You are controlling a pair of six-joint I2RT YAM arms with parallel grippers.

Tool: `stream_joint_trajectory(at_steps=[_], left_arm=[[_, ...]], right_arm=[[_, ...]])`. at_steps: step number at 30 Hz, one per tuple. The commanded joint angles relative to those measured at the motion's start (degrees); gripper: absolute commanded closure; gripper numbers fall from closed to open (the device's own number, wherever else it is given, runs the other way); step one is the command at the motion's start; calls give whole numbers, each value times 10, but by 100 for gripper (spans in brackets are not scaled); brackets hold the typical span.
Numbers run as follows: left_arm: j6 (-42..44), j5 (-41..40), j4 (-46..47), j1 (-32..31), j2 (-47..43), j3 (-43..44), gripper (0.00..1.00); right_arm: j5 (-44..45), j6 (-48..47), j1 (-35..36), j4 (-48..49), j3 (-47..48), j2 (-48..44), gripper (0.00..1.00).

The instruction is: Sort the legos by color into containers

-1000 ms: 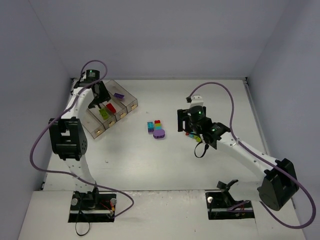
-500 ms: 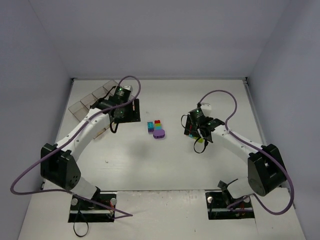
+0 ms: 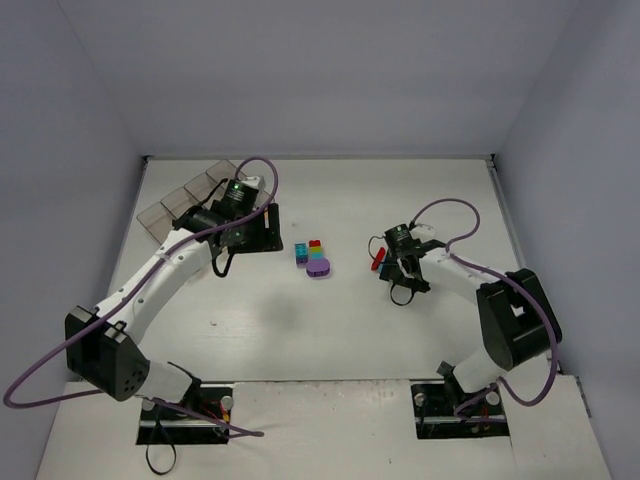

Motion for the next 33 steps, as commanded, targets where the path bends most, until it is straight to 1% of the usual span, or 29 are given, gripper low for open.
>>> stream_joint_trajectory(at_steps=[1, 5, 8, 9, 11, 12, 14, 15, 17, 18, 19, 21, 22, 23, 25, 26, 27, 29, 30, 32, 33], left_arm=[[1, 3, 4, -1, -22, 4, 35], [7, 3, 1, 0, -24, 3, 35], [12, -2, -2, 0, -25, 6, 35], [14, -3, -3, 0, -25, 6, 35], [18, -3, -5, 0, -26, 9, 35], [20, 1, -6, 0, -26, 10, 35], [23, 13, -2, 0, -28, 13, 35], [25, 19, 2, -1, -29, 14, 35], [27, 43, 10, 0, -28, 22, 35], [27, 54, 15, 0, -26, 25, 35], [27, 63, 19, -1, -25, 29, 35], [27, 108, 31, -1, -19, 41, 35], [24, 126, 34, 0, -16, 46, 35], [21, 158, 37, -1, -8, 57, 35], [13, 193, 46, -3, -1, 68, 35], [10, 208, 49, -3, 5, 72, 35], [9, 234, 54, -7, 7, 82, 35], [7, 258, 55, -11, 14, 96, 35], [7, 277, 56, -15, 16, 101, 35], [7, 293, 60, -22, 19, 106, 35], [5, 296, 67, -25, 19, 107, 35]], right_arm=[[22, 6, -11, 8, 17, 17, 36], [20, -6, -13, 21, 21, 36, 38], [16, -19, -15, 30, 22, 49, 42], [17, -22, -16, 33, 22, 52, 50], [16, -35, -15, 37, 21, 53, 59], [15, -39, -15, 39, 20, 51, 69], [8, -59, -12, 42, 17, 39, 79], [4, -69, -6, 48, 15, 32, 88], [-11, -92, 5, 53, 15, 7, 97], [-12, -117, 26, 59, 16, -13, 100], [-13, -132, 40, 64, 18, -25, 100], [-8, -177, 74, 80, 21, -48, 100], [-4, -196, 110, 90, 22, -74, 100], [-10, -218, 130, 120, 20, -90, 100], [-28, -276, 167, 161, 12, -139, 100], [-43, -295, 174, 180, -2, -155, 100], [-80, -328, 178, 219, -10, -185, 100], [-142, -363, 185, 267, -29, -224, 100], [-167, -391, 188, 276, -31, -232, 100], [-201, -417, 190, 284, -23, -241, 99], [-231, -429, 190, 284, -18, -242, 99]])
